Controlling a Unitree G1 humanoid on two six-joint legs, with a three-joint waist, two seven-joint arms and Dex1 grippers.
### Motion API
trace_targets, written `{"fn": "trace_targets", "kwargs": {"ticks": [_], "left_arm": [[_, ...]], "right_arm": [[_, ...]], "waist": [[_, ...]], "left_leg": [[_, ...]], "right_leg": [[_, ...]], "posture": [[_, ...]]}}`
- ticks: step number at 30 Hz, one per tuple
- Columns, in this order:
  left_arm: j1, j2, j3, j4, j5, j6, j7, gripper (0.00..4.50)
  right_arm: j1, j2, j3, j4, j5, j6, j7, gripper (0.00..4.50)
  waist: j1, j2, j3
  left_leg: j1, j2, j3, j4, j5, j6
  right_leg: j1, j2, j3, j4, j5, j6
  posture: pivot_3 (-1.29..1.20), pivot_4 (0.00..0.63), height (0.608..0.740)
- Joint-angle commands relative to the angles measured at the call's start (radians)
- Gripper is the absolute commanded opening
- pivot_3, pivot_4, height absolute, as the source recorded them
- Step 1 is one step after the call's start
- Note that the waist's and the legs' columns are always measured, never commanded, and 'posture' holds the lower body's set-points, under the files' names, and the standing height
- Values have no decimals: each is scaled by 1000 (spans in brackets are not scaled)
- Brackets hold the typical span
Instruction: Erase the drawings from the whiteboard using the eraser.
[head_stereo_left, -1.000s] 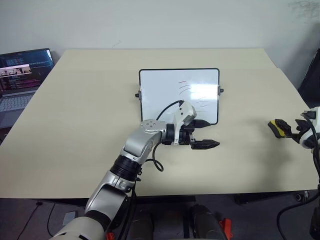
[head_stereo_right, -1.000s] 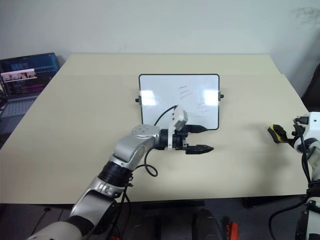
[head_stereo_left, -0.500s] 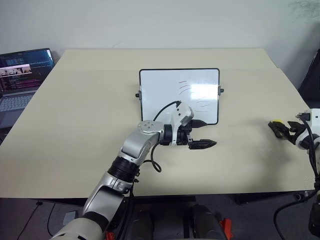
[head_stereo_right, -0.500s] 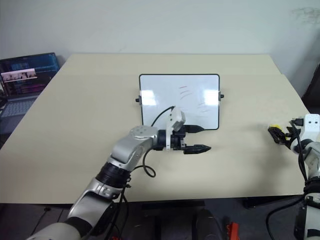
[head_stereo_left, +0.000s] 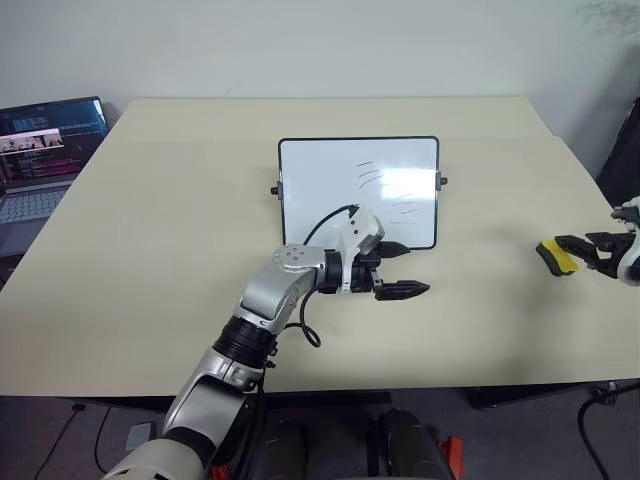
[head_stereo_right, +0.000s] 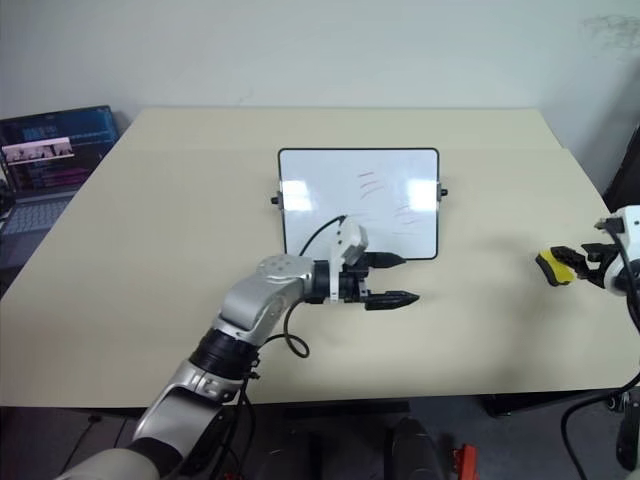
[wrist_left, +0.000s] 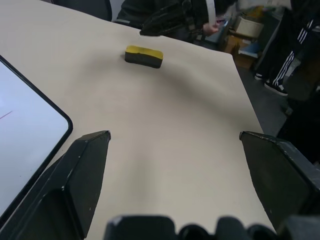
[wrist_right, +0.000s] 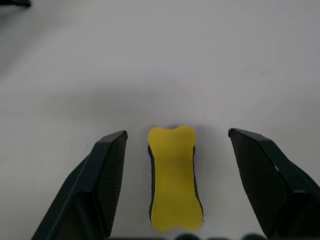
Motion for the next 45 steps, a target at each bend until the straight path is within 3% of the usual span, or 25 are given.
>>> {"fn": "trace_targets", "kwargs": {"ticks": [1,9,34,37,43,45], "left_arm": [[-4,-8,6,-34,-5,-13,-4,4500],[5,-8,3,-39,4,-14,-1,4500],[37,-5,8,-76,8,-3,34,4500],[37,-5,8,-78,8,-2,37,4500],[39,-4,8,-81,7,-2,46,4500],[39,-4,9,-80,6,-3,47,4500]], "right_arm": [[-55,-37,34,51,-23,62,22,3547],[-126,-48,133,146,-88,77,71,3547],[-274,-4,216,381,-221,-57,106,3547],[-280,0,217,391,-227,-63,105,2922],[-292,3,219,412,-240,-83,101,873],[-296,5,222,416,-244,-87,101,806]], "waist": [[0,0,0],[0,0,0],[0,0,0],[0,0,0],[0,0,0],[0,0,0]], "left_leg": [[0,0,0,0,0,0],[0,0,0,0,0,0],[-1,0,0,0,0,0],[-1,0,0,0,0,0],[-1,0,0,0,0,0],[0,0,0,0,0,0]], "right_leg": [[0,0,0,0,0,0],[0,0,0,-1,0,0],[0,0,0,-2,2,-2],[0,0,0,-2,2,-2],[0,0,0,-2,2,-2],[0,0,0,-2,2,-2]], "posture": [[0,150,740],[0,150,740],[0,150,740],[0,150,740],[0,150,740],[0,150,740]]}}
